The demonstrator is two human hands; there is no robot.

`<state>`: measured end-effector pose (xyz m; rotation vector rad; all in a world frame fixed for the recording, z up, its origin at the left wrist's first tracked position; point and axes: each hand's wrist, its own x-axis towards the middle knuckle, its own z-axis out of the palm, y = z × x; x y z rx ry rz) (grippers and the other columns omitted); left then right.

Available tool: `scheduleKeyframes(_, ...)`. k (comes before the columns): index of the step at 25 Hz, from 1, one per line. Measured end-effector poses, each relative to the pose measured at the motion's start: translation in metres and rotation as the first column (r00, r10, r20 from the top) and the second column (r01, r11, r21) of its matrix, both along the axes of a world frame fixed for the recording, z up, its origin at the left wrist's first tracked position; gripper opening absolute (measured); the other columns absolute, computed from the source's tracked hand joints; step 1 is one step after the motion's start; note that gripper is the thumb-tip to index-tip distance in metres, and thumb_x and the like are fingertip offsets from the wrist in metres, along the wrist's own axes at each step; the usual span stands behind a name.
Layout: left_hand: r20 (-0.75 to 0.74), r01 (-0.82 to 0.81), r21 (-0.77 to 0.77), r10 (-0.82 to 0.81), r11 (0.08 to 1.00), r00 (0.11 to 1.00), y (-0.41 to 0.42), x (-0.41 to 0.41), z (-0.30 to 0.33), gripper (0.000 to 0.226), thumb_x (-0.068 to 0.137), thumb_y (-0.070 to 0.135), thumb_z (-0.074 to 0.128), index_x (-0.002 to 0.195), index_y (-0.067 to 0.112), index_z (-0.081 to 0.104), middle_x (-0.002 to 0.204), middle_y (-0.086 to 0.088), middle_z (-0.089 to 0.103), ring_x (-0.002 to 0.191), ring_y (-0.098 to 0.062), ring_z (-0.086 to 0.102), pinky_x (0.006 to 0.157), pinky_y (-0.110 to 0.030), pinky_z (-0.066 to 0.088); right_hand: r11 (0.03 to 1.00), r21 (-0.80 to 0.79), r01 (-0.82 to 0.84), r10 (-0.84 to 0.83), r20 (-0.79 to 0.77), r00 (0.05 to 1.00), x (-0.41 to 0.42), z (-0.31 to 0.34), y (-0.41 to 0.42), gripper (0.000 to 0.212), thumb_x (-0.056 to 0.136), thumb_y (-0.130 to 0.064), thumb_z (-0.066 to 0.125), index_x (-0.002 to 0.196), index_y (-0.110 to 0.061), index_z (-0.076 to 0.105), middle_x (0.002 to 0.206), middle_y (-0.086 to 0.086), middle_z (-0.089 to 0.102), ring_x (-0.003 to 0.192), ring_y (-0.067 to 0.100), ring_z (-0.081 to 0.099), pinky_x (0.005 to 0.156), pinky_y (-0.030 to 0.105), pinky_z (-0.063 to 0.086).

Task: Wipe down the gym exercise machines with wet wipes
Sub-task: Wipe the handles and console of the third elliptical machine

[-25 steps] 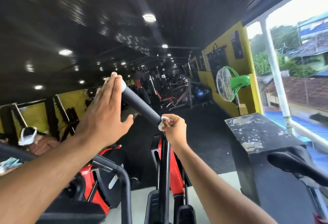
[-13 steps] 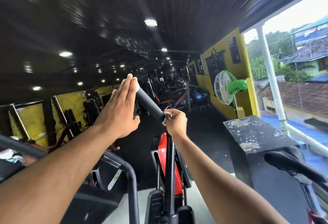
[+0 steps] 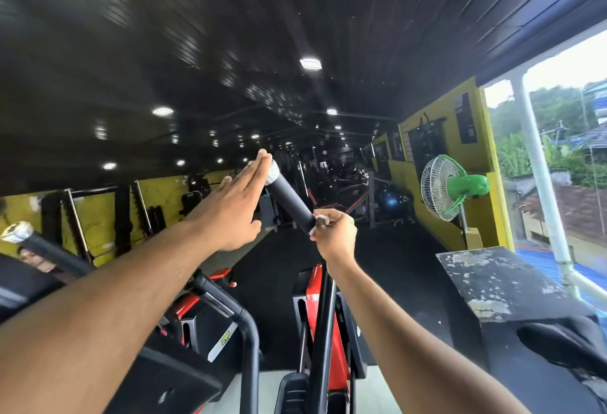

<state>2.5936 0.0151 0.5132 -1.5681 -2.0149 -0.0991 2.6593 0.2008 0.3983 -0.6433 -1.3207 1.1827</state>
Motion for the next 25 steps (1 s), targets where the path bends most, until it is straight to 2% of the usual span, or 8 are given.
scheduleKeyframes(3,0.003,0.028,0.019,-0.028,0.999,1.0,0.005,-0.007,-0.002,0.116,0.099,0.009,0.061,0.151,0.029,-0.041,0.153,0.017,-0.049,0.14,0.0,-0.018,0.116,-0.023,-0.009,0.988,0.129,-0.085,0.101,-0.119,0.988,0.001,0.026,-0.019,0.034,0.095,0.004,0.055,0.091,-0.021,0.076,0.071,0.001,0.071,0.066,0.023,0.069,0.061,0.031,0.055)
scheduleKeyframes(6,0.011,0.064,0.004,-0.064,0.998,0.998,0.005,-0.013,-0.001,0.117,0.094,-0.004,0.057,0.146,0.03,-0.042,0.162,0.012,-0.042,0.15,-0.001,-0.021,0.124,-0.024,-0.007,0.951,0.308,-0.022,0.052,-0.09,0.995,0.012,0.058,-0.041,0.022,0.101,-0.006,0.055,0.109,-0.015,0.073,0.074,0.001,0.073,0.062,0.014,0.071,0.065,0.027,0.06)
scheduleKeyframes(8,0.034,0.071,0.001,-0.071,0.997,0.997,0.003,-0.013,-0.001,0.115,0.093,-0.01,0.053,0.149,0.03,-0.039,0.164,0.011,-0.039,0.153,-0.004,-0.019,0.128,-0.028,-0.003,0.926,0.378,0.016,0.005,-0.053,0.999,0.014,0.062,-0.044,0.021,0.1,-0.007,0.057,0.107,-0.018,0.074,0.082,0.001,0.075,0.066,0.015,0.072,0.065,0.029,0.06)
scheduleKeyframes(15,0.077,0.003,0.045,-0.007,0.999,0.997,0.002,-0.005,0.0,0.111,0.095,-0.011,0.048,0.159,0.035,-0.03,0.166,0.02,-0.031,0.161,-0.023,0.003,0.127,-0.035,0.014,0.971,0.237,0.033,-0.069,0.144,0.987,0.021,0.011,-0.015,0.05,0.084,0.008,0.055,0.065,-0.036,0.07,0.074,-0.003,0.075,0.066,0.023,0.073,0.061,0.046,0.062)
scheduleKeyframes(19,0.061,0.011,0.055,-0.015,0.998,0.998,0.001,-0.005,0.001,0.111,0.095,-0.013,0.048,0.158,0.032,-0.031,0.165,0.018,-0.032,0.16,-0.021,0.0,0.123,-0.029,0.008,0.966,0.259,0.014,-0.036,0.082,0.996,0.021,0.041,-0.034,0.033,0.092,0.002,0.055,0.089,-0.022,0.077,0.085,0.001,0.076,0.069,0.021,0.074,0.056,0.032,0.061)
scheduleKeyframes(21,0.064,0.019,0.041,-0.022,0.999,0.998,0.0,-0.003,0.002,0.112,0.094,-0.013,0.049,0.158,0.033,-0.032,0.165,0.019,-0.032,0.16,-0.023,0.003,0.123,-0.032,0.025,0.954,0.3,-0.013,0.007,0.019,1.0,0.023,0.064,-0.048,0.026,0.097,-0.002,0.055,0.1,-0.016,0.076,0.08,-0.001,0.074,0.061,0.016,0.072,0.048,0.022,0.054)
scheduleKeyframes(23,0.057,0.007,0.022,-0.009,1.0,0.998,0.0,-0.003,0.006,0.113,0.094,-0.013,0.049,0.158,0.033,-0.031,0.165,0.02,-0.031,0.16,-0.026,0.008,0.098,-0.026,0.05,0.936,0.353,-0.009,0.023,-0.037,0.999,0.024,0.081,-0.061,0.023,0.098,-0.005,0.055,0.098,-0.015,0.076,0.08,-0.001,0.074,0.059,0.013,0.071,0.048,0.017,0.05)
scheduleKeyframes(25,0.059,-0.048,0.006,0.047,0.999,0.997,-0.003,-0.003,0.011,0.11,0.094,-0.012,0.049,0.159,0.031,-0.03,0.167,0.018,-0.028,0.16,-0.029,0.008,0.09,-0.027,0.052,0.92,0.393,-0.005,0.038,-0.078,0.996,0.025,0.086,-0.069,0.023,0.099,-0.008,0.057,0.089,-0.021,0.074,0.089,0.0,0.075,0.063,0.012,0.071,0.051,0.014,0.049)
